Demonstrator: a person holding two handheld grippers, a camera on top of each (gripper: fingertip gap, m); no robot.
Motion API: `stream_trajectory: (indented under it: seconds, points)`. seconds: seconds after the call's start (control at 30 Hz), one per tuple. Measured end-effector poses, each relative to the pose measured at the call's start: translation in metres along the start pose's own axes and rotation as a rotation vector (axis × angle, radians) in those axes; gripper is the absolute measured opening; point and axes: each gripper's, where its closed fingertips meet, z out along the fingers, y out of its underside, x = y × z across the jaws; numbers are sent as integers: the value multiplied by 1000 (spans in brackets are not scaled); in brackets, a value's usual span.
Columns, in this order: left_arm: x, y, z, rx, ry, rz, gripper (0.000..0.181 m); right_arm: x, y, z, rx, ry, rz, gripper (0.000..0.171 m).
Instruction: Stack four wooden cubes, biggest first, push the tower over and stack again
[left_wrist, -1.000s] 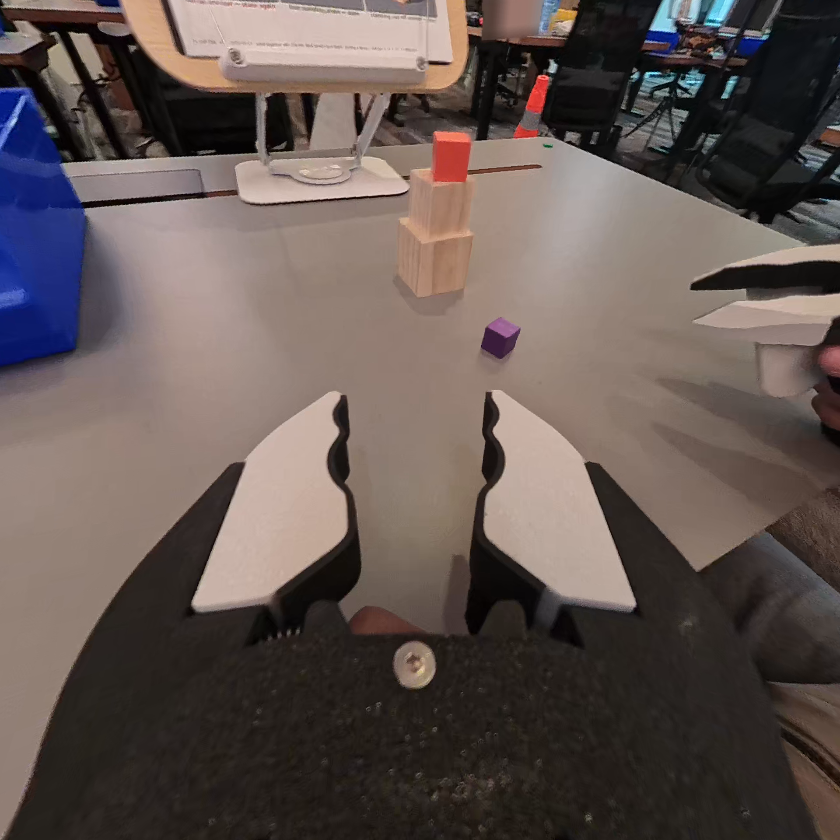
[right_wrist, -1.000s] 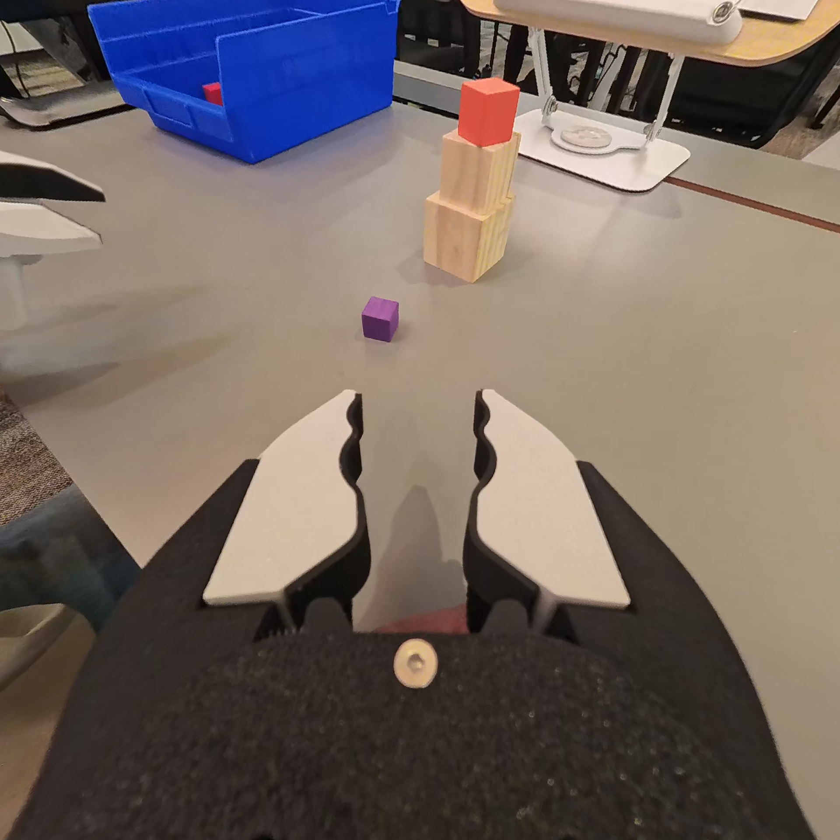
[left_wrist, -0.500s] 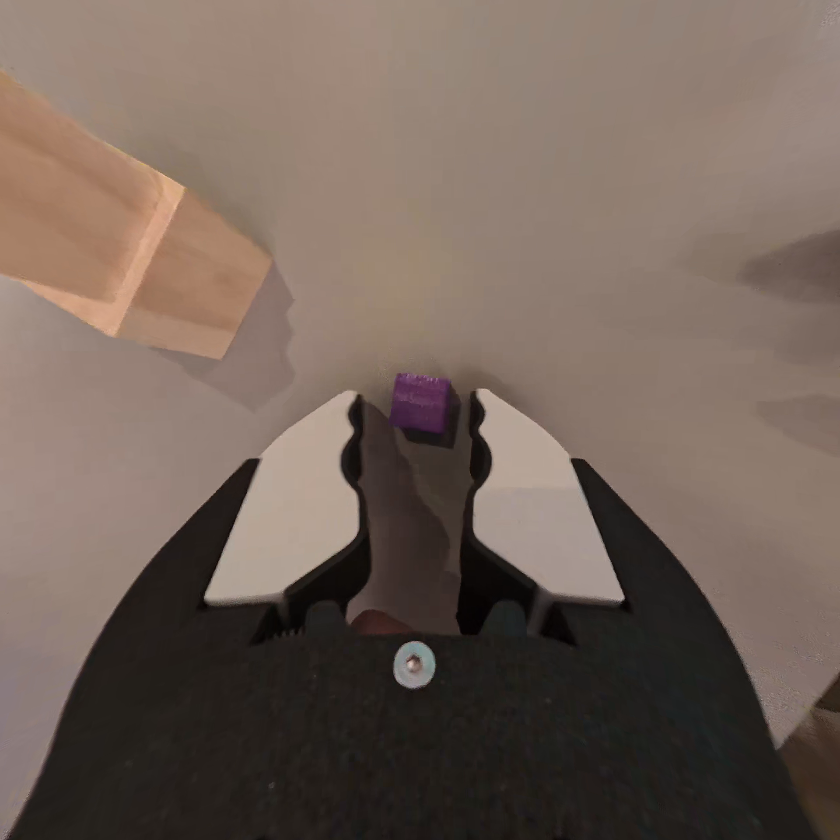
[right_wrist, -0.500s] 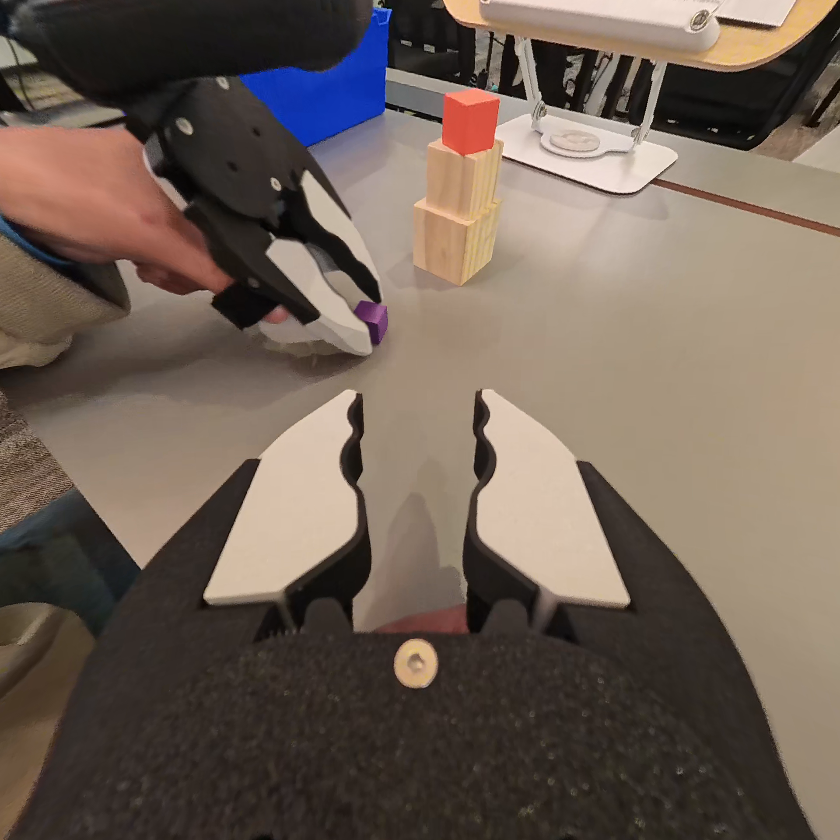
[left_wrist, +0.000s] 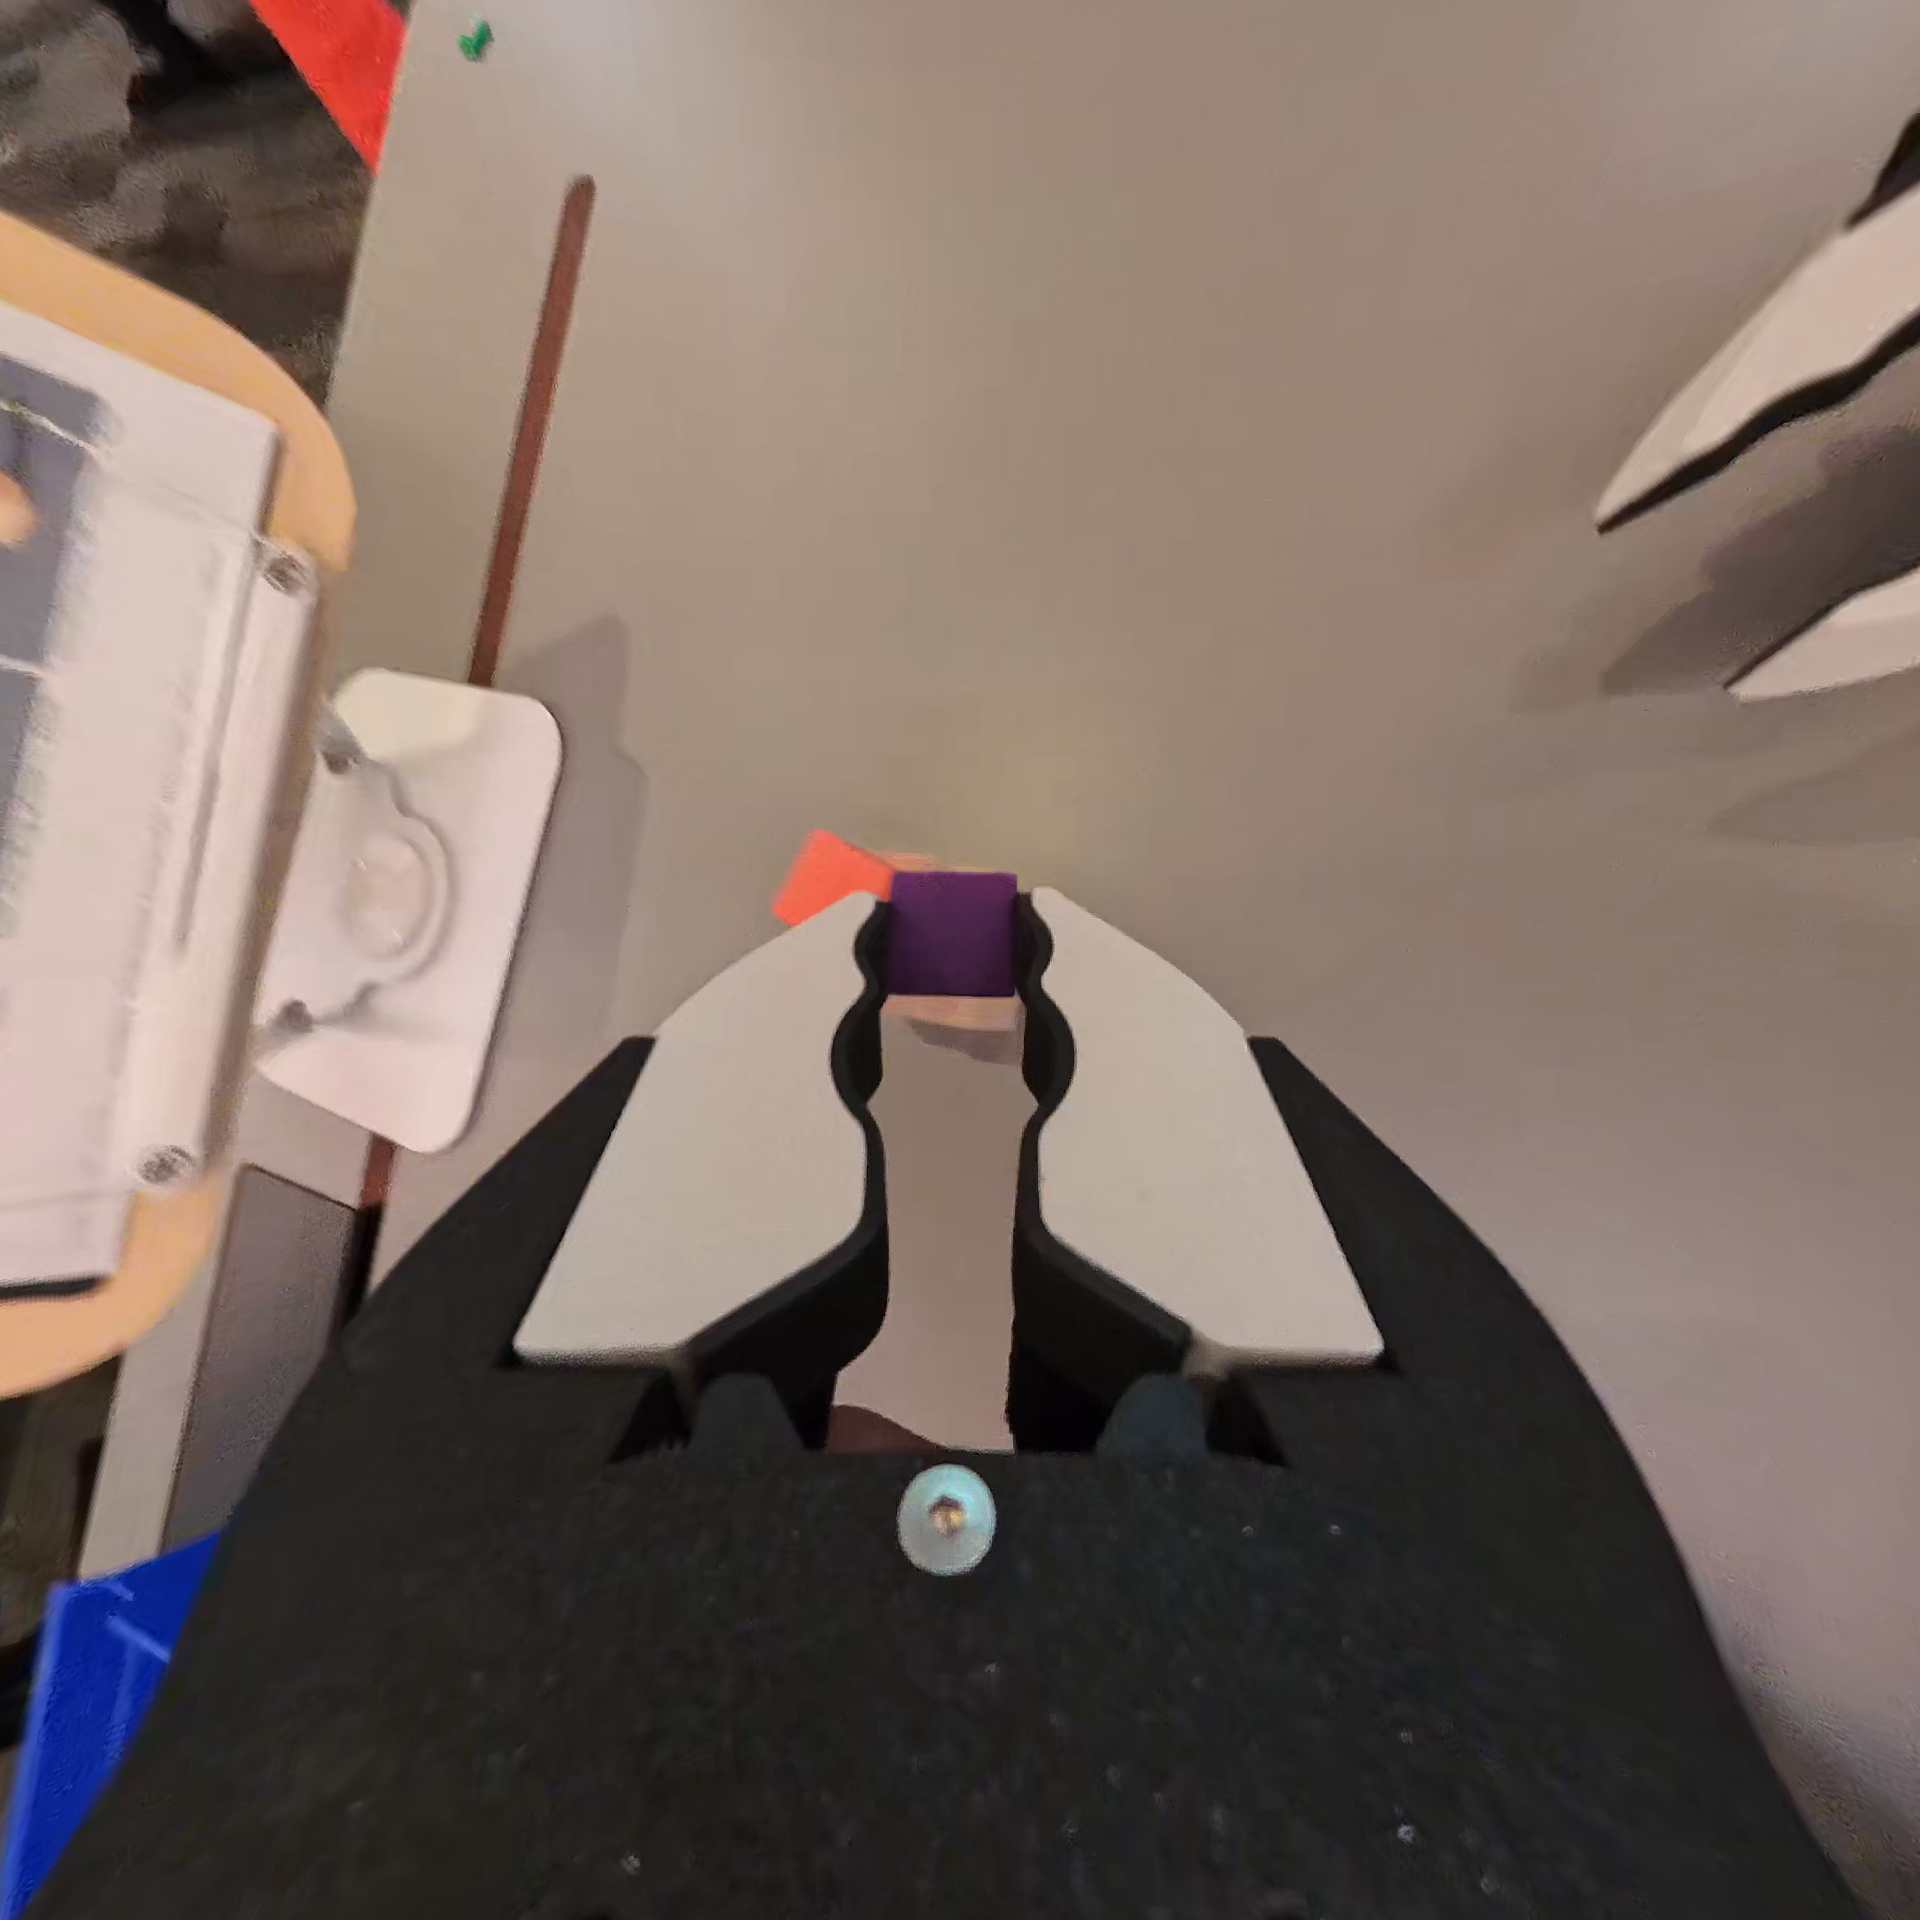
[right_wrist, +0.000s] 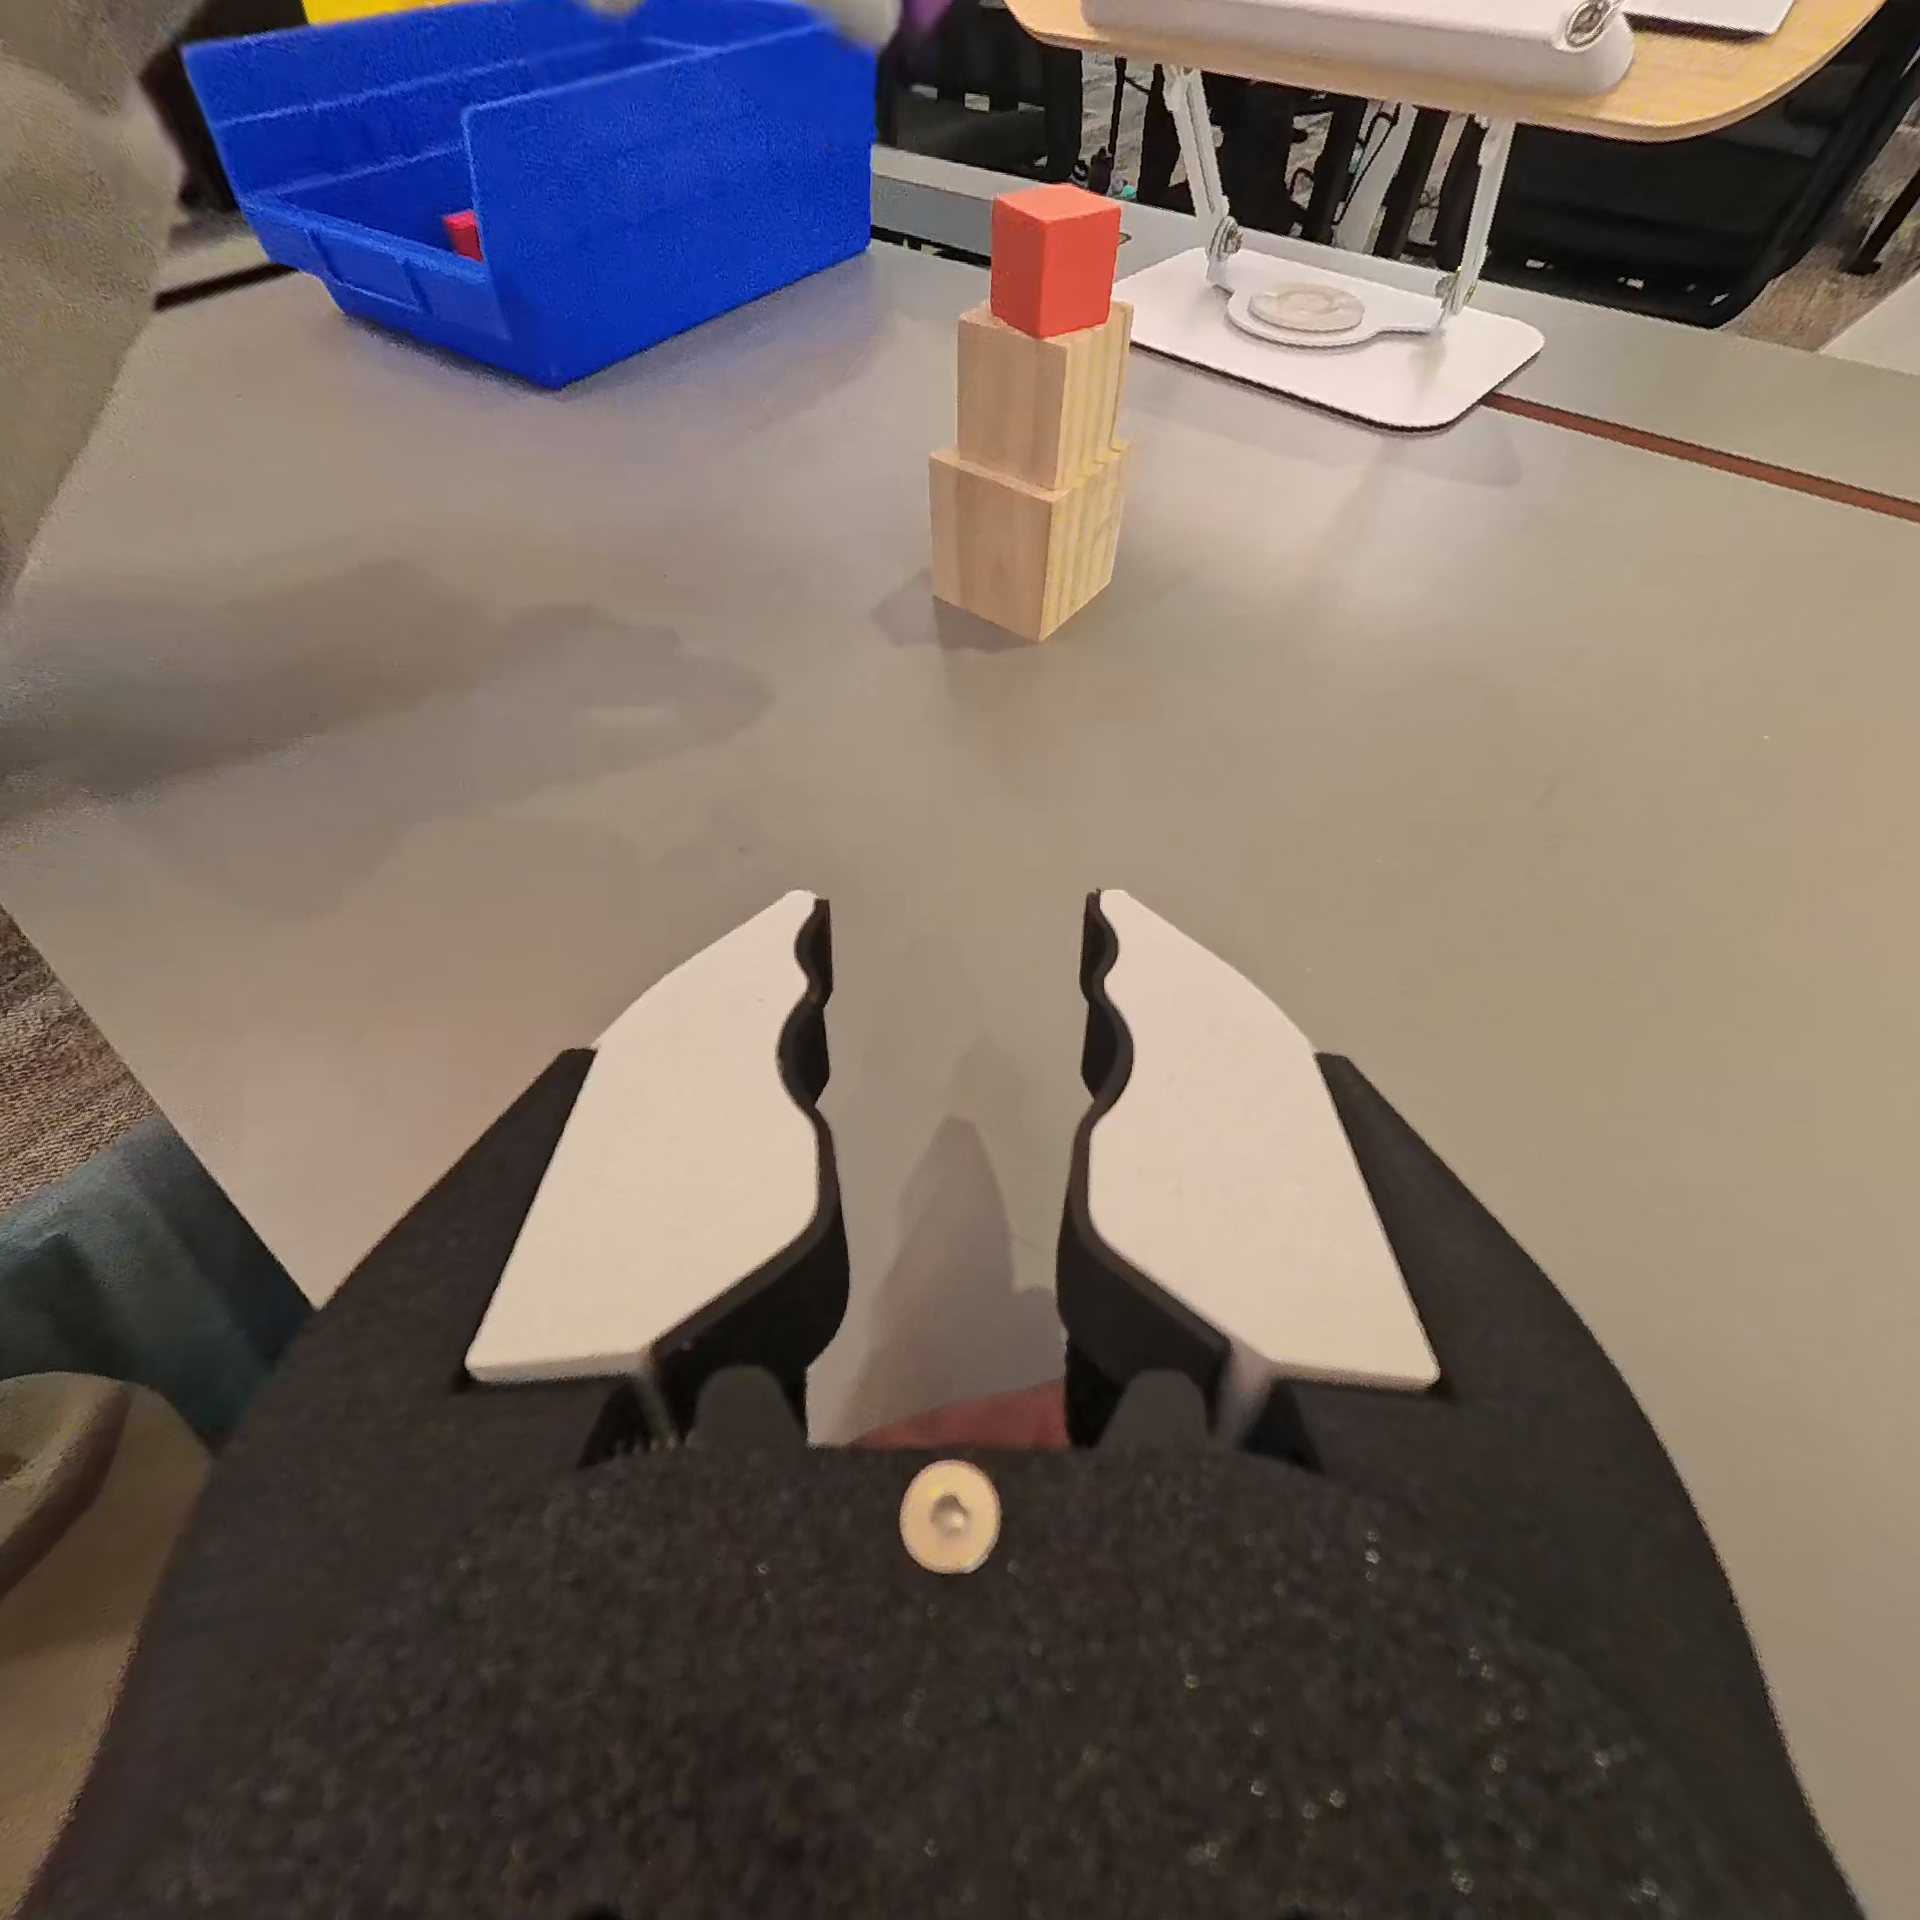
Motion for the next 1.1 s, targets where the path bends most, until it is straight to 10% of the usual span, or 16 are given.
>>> stream_trajectory:
  seconds: [0.83, 1.1]
  points:
    - [-33, 20, 55, -103, 235, 5, 23, 3, 4, 2, -17, -1, 3, 45]
    - [-31, 26, 43, -130, 203, 34, 56, 7, 4, 0, -13, 1, 13, 45]
